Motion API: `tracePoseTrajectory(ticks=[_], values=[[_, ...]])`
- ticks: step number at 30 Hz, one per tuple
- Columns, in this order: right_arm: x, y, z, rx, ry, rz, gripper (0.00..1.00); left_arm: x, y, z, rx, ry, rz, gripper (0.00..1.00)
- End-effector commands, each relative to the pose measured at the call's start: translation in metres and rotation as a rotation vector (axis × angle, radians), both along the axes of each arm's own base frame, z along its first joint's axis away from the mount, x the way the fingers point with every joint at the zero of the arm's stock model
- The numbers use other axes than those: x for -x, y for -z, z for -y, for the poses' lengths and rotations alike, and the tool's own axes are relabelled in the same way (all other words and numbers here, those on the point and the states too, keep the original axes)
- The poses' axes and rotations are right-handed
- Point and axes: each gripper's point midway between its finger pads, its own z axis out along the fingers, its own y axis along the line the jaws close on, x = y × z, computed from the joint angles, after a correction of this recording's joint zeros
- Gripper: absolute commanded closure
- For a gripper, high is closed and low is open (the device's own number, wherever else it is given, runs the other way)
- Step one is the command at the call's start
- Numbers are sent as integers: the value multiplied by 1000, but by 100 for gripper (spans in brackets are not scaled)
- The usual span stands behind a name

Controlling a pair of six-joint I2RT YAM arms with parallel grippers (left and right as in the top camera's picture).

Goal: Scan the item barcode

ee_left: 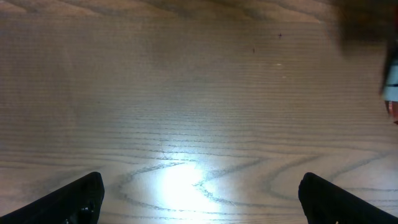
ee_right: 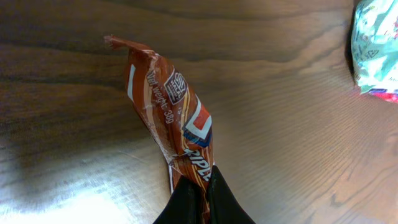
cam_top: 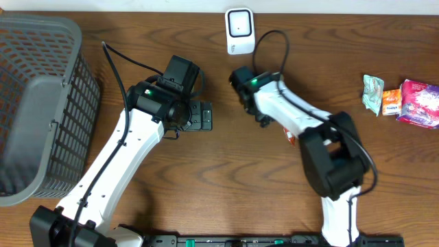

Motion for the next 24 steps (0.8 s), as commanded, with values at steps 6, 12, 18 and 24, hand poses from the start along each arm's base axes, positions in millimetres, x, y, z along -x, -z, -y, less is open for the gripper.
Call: tracePoseTrajectory(ticks=[6,12,18,24], values=[[6,25,-14,-31,15,-20,65,0,2,-1,-15,10,-3,0],[-3,17,-40,-267,20,-93,43,0,2,-1,-15,10,-3,0],[-19,-25,-45,-484,25,-153,41,0,2,-1,-15,10,-3,0],[-23,-58,-50,-763,-51,-267,42,0,2,-1,-15,10,-3,0]])
